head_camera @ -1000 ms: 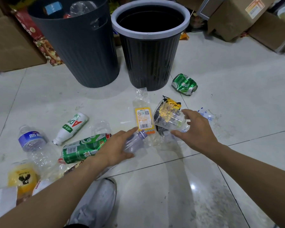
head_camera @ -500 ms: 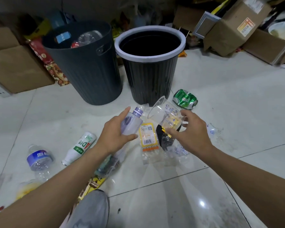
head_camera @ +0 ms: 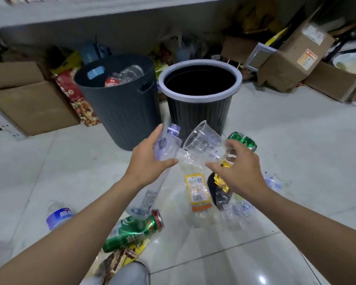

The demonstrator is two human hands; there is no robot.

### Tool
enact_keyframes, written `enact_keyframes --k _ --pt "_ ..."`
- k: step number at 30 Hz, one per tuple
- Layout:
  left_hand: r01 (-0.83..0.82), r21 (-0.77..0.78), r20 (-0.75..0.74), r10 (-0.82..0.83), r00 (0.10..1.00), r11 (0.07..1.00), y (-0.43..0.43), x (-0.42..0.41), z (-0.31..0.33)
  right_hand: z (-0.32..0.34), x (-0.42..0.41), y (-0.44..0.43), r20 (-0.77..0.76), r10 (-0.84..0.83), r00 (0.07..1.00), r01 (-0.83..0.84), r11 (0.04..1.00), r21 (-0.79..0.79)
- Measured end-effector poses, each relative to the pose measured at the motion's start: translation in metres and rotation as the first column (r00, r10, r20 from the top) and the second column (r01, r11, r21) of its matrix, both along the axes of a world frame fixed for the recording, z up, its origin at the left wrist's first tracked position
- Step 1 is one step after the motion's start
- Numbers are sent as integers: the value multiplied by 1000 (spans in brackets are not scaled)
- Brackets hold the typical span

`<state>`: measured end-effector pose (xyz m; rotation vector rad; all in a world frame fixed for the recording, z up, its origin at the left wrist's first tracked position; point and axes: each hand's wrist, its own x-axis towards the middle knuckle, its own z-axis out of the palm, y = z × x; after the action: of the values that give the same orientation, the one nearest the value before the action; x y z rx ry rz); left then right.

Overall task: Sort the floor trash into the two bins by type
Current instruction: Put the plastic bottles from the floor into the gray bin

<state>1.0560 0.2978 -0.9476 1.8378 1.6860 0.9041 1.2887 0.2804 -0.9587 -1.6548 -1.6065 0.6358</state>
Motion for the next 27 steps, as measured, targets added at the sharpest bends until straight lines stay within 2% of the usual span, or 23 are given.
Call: enact_keyframes --k 7,17,27 --pt "-3 70 27 2 1000 998 30 -36 45 33 -41 27 -5 28 1000 -27 994 109" --pt "-97 196 46 90 995 976 84 -106 119 96 -119 90 -17 5 1000 0 956 292" --pt "-180 234 88 163 983 955 134 -172 157 139 -183 147 -52 57 997 -38 948 317"
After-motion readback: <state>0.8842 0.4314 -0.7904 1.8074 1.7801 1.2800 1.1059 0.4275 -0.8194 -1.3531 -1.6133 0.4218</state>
